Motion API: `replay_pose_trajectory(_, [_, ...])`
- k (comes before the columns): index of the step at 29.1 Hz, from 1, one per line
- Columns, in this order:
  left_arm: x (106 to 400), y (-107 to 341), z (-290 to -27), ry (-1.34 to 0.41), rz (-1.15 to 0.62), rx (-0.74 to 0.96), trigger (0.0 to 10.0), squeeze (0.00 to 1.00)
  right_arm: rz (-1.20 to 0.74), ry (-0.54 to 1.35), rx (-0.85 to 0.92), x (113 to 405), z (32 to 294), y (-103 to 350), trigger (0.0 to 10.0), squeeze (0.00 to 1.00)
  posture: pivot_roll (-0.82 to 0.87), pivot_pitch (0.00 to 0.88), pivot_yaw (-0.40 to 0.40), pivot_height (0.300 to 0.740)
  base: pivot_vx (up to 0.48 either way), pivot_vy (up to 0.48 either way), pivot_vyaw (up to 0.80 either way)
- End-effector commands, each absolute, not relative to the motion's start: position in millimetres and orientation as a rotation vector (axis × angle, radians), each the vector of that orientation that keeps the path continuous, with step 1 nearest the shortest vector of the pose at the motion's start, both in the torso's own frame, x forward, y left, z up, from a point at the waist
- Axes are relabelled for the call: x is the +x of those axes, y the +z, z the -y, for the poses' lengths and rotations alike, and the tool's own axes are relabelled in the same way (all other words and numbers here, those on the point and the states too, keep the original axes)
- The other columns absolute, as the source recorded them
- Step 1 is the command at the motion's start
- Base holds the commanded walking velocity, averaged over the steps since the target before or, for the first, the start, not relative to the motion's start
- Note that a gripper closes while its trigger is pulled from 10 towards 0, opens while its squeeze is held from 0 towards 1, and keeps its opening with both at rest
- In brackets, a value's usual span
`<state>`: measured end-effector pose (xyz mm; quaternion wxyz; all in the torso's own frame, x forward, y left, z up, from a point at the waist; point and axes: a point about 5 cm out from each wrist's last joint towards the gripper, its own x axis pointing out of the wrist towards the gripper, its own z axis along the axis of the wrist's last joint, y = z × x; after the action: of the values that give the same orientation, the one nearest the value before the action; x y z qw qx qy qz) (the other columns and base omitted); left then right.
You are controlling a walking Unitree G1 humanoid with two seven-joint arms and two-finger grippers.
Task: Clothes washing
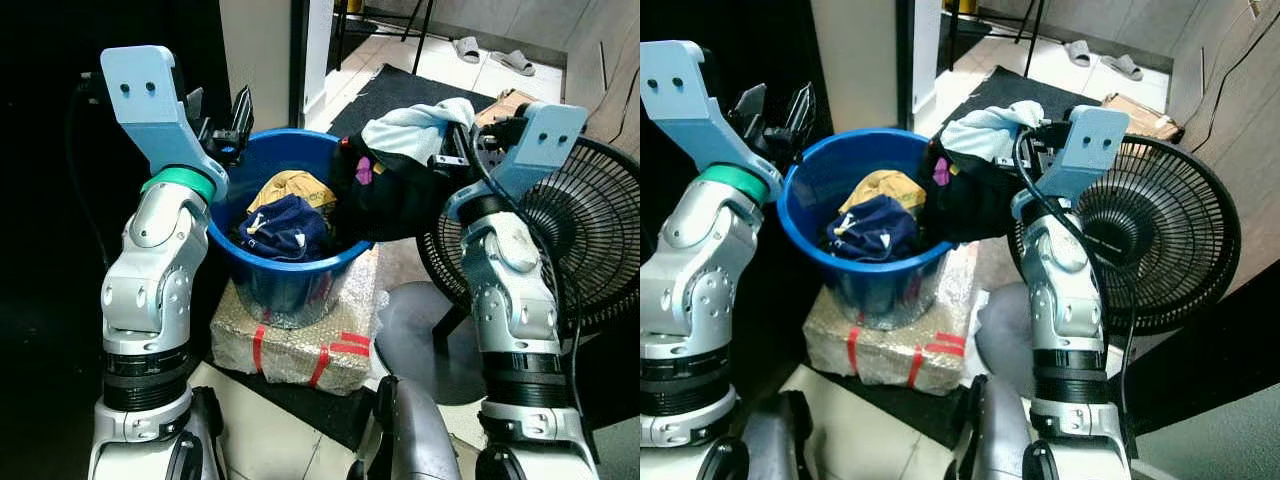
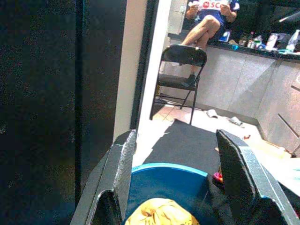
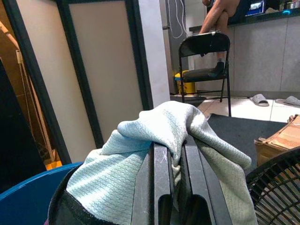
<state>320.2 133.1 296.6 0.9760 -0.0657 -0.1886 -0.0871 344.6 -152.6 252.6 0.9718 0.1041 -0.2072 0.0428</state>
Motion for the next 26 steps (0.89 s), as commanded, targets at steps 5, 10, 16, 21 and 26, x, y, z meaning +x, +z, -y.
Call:
replay_pose_trajectory(5, [321.8,288.7,-129.9,-0.192,0.341,-0.124,10.0,0.00,0.426,0.084,0.218,341.5,152.6,253.4,10.0,0.00,0.05,0.012,-0.002,0.559,0.000,0.000,0.00])
replay_pose_trajectory(10, [322.1,287.7,-132.1,-0.175,0.337,-0.110,10.0,0.00,0.419,0.085,0.220,341.9,151.9,252.0,10.0,0.00,0.06,0.016,-0.002,0.574,0.000,0.000,0.00])
replay_pose_trajectory(16, [322.2,287.2,-132.8,-0.171,0.335,-0.106,10.0,0.00,0.414,0.092,0.221,342.3,150.1,251.2,10.0,0.00,0.06,0.015,-0.003,0.589,0.000,0.000,0.00])
replay_pose_trajectory(21, [322.5,287.1,-132.6,-0.170,0.336,-0.105,10.0,0.00,0.413,0.095,0.220,342.7,150.0,251.5,10.0,0.00,0.06,0.010,-0.008,0.604,0.000,0.000,0.00])
replay_pose_trajectory(26, [322.7,287.0,-132.0,-0.170,0.338,-0.107,10.0,0.00,0.413,0.100,0.219,343.1,149.2,252.0,10.0,0.00,0.06,0.006,-0.010,0.614,0.000,0.000,0.00])
